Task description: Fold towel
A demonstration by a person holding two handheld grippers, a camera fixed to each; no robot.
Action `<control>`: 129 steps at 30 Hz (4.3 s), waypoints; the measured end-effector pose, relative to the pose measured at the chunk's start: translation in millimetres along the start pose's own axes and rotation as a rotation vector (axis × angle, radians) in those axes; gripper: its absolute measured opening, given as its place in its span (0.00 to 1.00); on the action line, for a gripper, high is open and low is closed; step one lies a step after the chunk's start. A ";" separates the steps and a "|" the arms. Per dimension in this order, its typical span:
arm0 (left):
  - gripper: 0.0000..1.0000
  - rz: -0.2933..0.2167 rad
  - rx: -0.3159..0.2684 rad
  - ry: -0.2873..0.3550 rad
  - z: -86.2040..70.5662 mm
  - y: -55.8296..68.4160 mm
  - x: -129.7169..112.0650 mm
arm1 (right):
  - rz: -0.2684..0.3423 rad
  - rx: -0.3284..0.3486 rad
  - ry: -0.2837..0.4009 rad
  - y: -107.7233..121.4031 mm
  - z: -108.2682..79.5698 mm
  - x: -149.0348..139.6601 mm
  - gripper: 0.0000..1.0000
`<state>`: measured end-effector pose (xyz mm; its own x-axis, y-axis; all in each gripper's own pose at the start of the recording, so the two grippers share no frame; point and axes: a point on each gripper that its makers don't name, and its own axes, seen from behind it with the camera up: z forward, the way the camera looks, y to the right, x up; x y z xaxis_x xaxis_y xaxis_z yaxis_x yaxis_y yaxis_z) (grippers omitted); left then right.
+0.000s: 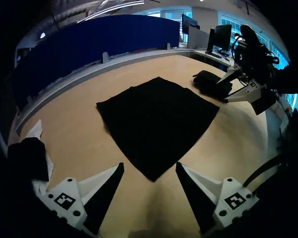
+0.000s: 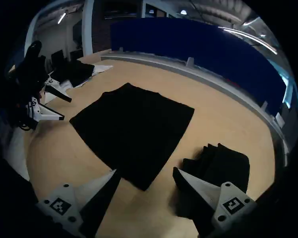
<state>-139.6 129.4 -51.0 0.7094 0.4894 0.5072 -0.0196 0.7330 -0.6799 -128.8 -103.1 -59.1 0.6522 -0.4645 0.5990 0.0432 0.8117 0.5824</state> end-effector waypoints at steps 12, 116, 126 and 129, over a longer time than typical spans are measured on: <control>0.97 0.043 -0.029 -0.060 13.0 5.4 -15.9 | -0.010 0.019 -0.031 -2.9 9.8 -17.4 1.00; 0.24 -0.001 -0.063 -0.139 20.9 8.9 -7.8 | 0.073 0.091 -0.074 -11.0 22.0 -17.3 0.02; 0.23 -0.035 -0.051 -0.101 7.0 12.1 12.8 | 0.090 0.089 -0.045 -8.9 11.6 3.0 0.02; 0.23 -0.047 -0.046 -0.090 1.4 12.7 20.6 | 0.092 0.086 -0.034 -7.5 5.5 11.7 0.02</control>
<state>-126.2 149.4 -48.4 0.6425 0.4972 0.5832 0.0456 0.7348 -0.6767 -125.7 -116.5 -53.4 0.6241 -0.4028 0.6695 -0.0815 0.8186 0.5685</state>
